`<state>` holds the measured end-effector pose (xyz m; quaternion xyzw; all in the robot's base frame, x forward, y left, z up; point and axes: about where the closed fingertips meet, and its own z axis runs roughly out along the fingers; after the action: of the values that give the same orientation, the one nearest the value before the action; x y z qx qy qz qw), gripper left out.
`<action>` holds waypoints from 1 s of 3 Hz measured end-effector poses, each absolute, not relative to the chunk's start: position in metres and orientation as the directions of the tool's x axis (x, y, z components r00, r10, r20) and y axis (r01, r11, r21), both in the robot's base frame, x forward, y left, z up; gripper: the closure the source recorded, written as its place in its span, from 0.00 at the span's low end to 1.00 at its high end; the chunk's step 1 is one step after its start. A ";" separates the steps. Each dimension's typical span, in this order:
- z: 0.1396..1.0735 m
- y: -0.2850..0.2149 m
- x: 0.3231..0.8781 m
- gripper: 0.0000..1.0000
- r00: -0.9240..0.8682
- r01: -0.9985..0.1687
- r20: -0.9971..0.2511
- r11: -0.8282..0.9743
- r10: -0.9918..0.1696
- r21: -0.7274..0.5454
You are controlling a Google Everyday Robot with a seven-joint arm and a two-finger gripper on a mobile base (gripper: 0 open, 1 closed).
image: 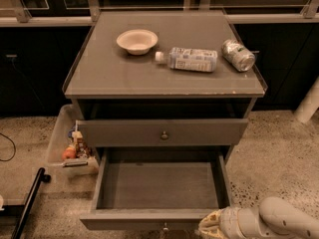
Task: Close middle drawer
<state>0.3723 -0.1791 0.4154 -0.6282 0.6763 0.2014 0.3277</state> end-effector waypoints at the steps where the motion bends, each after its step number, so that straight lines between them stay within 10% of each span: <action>1: 0.417 -0.177 0.372 0.12 0.006 -0.980 -0.709 0.135 -0.705 -0.143; 2: 0.414 -0.172 0.375 0.13 0.016 -0.981 -0.723 0.128 -0.691 -0.144; 3: 0.411 -0.162 0.396 0.36 0.038 -0.981 -0.740 0.116 -0.671 -0.156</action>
Offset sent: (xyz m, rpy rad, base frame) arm 0.0280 0.0155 -0.0071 0.0868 -0.0254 0.0228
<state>0.3964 -0.1620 0.4107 -0.6276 0.6580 0.2190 0.3537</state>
